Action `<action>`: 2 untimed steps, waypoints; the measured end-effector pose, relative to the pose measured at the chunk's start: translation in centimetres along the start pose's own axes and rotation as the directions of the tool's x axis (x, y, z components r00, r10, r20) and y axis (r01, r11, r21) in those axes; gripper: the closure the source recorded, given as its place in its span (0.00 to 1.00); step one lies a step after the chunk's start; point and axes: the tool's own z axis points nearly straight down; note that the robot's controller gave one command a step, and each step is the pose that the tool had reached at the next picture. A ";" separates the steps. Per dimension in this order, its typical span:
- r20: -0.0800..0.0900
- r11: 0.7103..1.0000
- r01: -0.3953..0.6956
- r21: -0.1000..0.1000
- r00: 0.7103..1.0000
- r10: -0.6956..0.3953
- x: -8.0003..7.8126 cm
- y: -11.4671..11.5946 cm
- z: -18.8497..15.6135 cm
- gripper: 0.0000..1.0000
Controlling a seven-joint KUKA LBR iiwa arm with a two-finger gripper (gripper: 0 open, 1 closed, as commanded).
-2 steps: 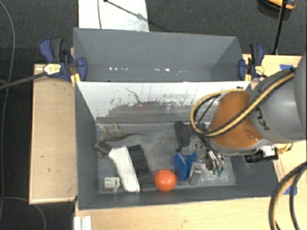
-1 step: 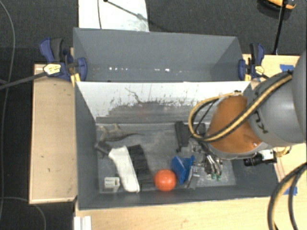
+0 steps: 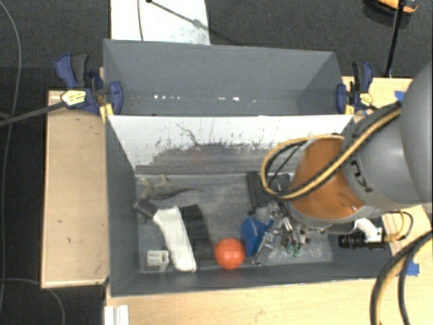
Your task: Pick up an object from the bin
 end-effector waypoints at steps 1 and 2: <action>0.000 1.000 0.000 0.000 1.000 0.000 0.0 0.0 0.0 1.00; -0.002 1.000 0.009 -0.004 1.000 -0.009 -0.3 -0.3 0.0 1.00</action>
Offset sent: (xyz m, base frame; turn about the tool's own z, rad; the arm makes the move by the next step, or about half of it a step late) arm 0.0019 -0.0087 -0.0029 -0.0120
